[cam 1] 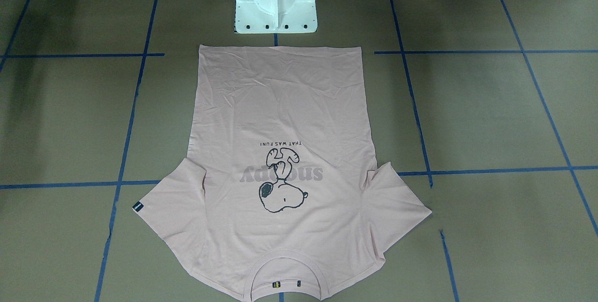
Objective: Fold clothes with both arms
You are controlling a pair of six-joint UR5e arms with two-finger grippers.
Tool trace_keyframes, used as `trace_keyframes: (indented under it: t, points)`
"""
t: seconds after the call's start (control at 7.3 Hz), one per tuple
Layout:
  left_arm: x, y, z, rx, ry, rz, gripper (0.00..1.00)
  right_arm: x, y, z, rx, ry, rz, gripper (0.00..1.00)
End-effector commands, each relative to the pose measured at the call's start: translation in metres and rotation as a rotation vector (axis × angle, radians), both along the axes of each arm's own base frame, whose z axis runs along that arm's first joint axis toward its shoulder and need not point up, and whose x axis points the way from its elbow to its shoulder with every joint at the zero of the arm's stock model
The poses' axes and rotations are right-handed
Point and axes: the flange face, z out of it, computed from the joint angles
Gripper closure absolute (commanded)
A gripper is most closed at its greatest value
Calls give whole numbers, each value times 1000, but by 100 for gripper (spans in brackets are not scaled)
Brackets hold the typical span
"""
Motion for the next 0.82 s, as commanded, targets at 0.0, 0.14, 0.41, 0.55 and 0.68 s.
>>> trace_keyframes:
  t: [0.0,0.14,0.41,0.55,0.68]
  points:
    - [0,6,-20,37,6,3,0,-1,1,1,-2,-11,0,0]
    - [1,6,-15,22,4,1,0,-1,3,1,-9,-15,6,0]
    - [2,5,-36,76,8,7,0,-14,8,1,-18,-54,-19,0]
    - [3,5,-39,88,8,12,0,-41,3,-11,19,-65,-70,0]
    - [3,6,-45,101,10,11,0,-63,0,-17,70,-74,-79,0]
